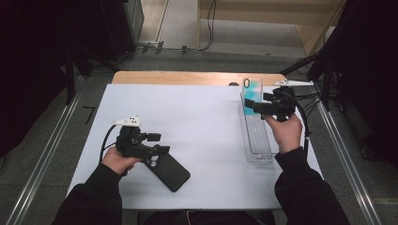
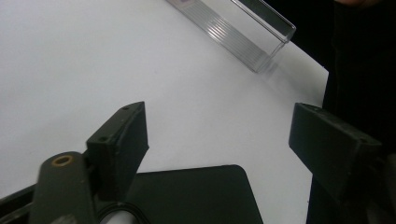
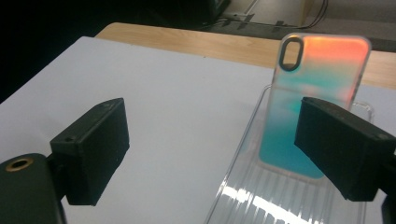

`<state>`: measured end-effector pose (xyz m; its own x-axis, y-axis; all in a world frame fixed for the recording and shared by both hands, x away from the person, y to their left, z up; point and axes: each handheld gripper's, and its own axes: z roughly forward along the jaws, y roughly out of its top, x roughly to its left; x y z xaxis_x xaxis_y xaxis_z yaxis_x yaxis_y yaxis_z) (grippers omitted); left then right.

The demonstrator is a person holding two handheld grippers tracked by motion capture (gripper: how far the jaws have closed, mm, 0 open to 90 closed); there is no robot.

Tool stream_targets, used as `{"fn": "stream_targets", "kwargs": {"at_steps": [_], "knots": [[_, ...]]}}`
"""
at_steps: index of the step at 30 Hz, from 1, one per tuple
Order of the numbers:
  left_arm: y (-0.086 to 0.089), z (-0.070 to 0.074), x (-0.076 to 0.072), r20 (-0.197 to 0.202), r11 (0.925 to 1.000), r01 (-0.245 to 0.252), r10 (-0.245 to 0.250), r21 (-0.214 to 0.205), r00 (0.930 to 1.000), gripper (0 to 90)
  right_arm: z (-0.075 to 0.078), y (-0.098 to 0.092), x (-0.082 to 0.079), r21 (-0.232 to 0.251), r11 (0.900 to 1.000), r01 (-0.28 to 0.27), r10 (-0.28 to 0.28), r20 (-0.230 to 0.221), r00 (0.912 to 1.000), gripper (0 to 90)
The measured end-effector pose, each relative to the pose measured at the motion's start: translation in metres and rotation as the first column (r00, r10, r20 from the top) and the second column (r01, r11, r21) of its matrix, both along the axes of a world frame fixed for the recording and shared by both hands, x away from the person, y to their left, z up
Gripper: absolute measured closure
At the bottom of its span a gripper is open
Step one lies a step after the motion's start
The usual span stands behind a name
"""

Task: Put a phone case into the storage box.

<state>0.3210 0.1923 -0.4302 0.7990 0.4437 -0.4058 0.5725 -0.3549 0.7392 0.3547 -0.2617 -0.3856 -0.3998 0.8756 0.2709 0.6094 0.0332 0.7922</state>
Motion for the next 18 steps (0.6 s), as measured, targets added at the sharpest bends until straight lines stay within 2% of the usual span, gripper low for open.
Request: {"fn": "stream_targets", "kwargs": {"at_steps": [11, 18], "knots": [[0.003, -0.001, -0.001, 0.004, 1.0, 0.005, -0.005, -0.001, 1.0, 19.6, -0.01, 0.007, -0.027, 0.011, 0.9973, -0.072, 0.072, 0.0, 0.9974, 8.7], [0.004, 0.0, -0.001, 0.003, 1.0, 0.007, -0.007, -0.001, 1.0, 19.8, -0.012, 0.009, -0.037, 0.014, 0.9948, -0.101, 0.101, -0.006, 0.9949, 8.8]]}}
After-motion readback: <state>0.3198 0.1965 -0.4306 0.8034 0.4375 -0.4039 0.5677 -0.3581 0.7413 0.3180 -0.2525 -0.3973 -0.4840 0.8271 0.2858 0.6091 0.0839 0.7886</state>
